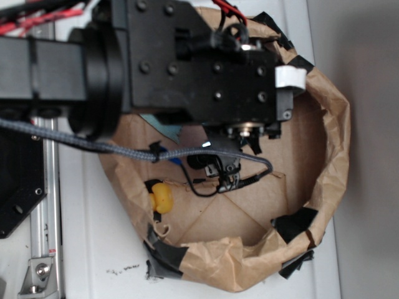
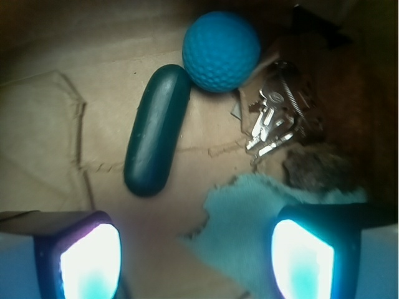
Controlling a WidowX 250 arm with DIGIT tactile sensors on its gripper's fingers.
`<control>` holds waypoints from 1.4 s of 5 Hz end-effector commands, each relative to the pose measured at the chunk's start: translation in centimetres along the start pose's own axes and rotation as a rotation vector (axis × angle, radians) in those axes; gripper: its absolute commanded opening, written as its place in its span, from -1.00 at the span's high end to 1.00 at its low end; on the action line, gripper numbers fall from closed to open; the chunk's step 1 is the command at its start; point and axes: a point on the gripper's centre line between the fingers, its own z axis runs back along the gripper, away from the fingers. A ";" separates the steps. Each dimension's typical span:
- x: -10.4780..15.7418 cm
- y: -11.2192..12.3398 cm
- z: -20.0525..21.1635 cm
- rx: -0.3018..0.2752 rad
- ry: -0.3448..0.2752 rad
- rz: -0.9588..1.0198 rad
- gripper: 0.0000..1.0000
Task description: Grab the blue cloth.
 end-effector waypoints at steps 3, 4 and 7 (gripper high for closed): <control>-1.2 6.6 -3.5 0.098 0.062 -0.143 -1.00; -1.5 7.5 -4.2 0.129 0.085 -0.147 -1.00; -2.3 9.9 -5.1 0.229 0.112 -0.135 -1.00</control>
